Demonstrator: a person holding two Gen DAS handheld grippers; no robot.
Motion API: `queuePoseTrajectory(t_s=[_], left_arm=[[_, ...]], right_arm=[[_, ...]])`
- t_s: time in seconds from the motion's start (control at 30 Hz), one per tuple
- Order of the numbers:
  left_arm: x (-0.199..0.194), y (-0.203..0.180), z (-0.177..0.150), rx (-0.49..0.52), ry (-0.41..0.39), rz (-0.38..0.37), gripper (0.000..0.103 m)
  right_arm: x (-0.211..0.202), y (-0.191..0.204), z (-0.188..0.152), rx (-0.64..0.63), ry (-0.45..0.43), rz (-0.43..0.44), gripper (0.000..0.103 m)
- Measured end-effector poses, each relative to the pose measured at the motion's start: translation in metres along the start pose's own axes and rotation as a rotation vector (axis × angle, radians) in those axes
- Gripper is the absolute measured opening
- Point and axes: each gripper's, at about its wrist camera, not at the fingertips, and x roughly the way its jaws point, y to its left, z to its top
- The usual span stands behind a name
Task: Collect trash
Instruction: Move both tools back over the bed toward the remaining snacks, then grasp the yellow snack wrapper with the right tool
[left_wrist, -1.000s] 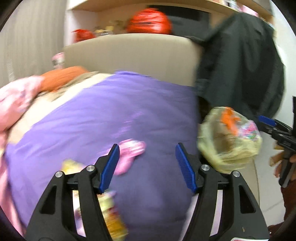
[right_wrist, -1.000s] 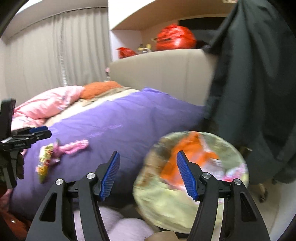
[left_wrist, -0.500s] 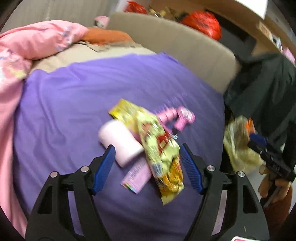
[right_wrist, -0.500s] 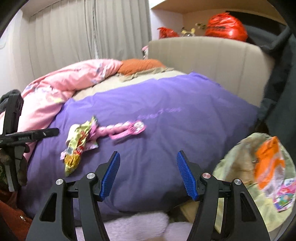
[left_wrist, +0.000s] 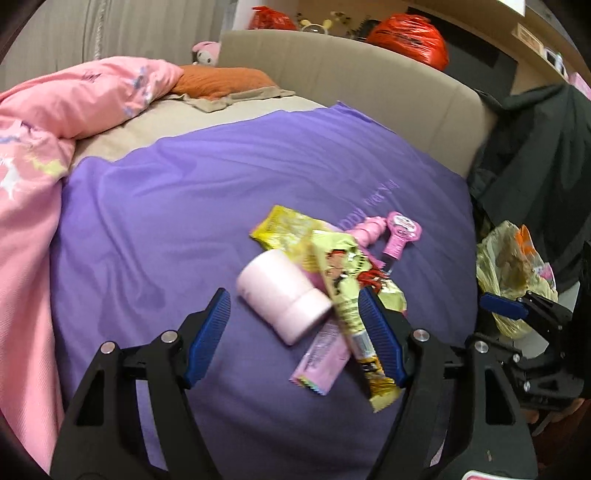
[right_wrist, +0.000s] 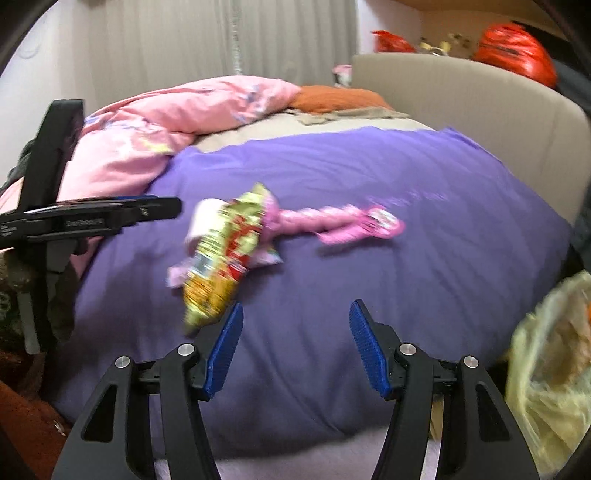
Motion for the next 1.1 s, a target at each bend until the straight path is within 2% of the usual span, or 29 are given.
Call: queuePoseTrajectory(t_s=[0.23,0.33,0.37,0.5,0.77,0.97,1.1], left_arm=[[0.001,0.021,0.0,-0.063,0.0,0.037,0.068],[0.002,0.027,0.0,-0.082,0.004,0.036,0.068],[0.001,0.028,0.0,-0.087,0.004,0.034,0.068],[-0.001,0.029,0.0,-0.088,-0.002,0.036,0.068],[0.003,0.029,-0.001,-0.085,0.012,0.04,0.068],[0.01,0.018,0.005,-0.056,0.019,-0.071,0.068],[0.024,0.002,0.018,-0.044,0.05,-0.1,0.067]], right_arm=[[0.032,0.039,0.009,0.005,0.022,0.147,0.057],[0.047,0.057,0.006,-0.045,0.045,0.143,0.048],[0.05,0.058,0.005,-0.048,0.054,0.138,0.041],[0.054,0.048,0.007,-0.002,0.062,0.174,0.029],[0.036,0.018,0.016,0.047,-0.009,0.106,0.027],[0.027,-0.015,0.014,0.052,-0.052,-0.052,0.027],[0.027,-0.033,0.001,0.075,-0.041,-0.077,0.027]])
